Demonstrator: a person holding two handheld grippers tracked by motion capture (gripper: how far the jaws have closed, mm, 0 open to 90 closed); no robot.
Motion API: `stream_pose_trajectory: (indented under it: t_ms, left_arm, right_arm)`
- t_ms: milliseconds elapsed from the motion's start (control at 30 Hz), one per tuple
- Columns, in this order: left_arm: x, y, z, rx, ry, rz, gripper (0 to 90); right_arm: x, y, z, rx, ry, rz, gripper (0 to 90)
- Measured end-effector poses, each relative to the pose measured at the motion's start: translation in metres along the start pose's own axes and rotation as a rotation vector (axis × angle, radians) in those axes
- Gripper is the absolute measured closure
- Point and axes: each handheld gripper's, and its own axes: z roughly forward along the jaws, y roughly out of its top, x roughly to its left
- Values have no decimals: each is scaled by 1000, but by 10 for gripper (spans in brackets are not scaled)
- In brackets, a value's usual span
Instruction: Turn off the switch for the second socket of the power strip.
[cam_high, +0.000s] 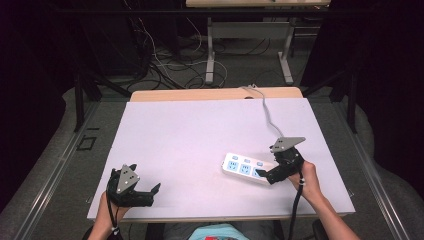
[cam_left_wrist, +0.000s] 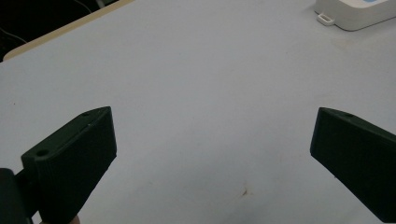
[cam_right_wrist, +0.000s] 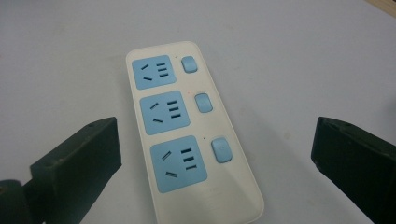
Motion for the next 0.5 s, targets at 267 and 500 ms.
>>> stream_pose_trajectory:
  t_ms: [267, 500]
  left_arm:
    - [0, -1, -1, 5, 1, -1, 1]
    - [0, 0, -1, 6, 0, 4, 1]
  right_arm:
    - [-4, 10, 9, 3, -11, -5, 11]
    - [-8, 17, 15, 11, -12, 1, 0]
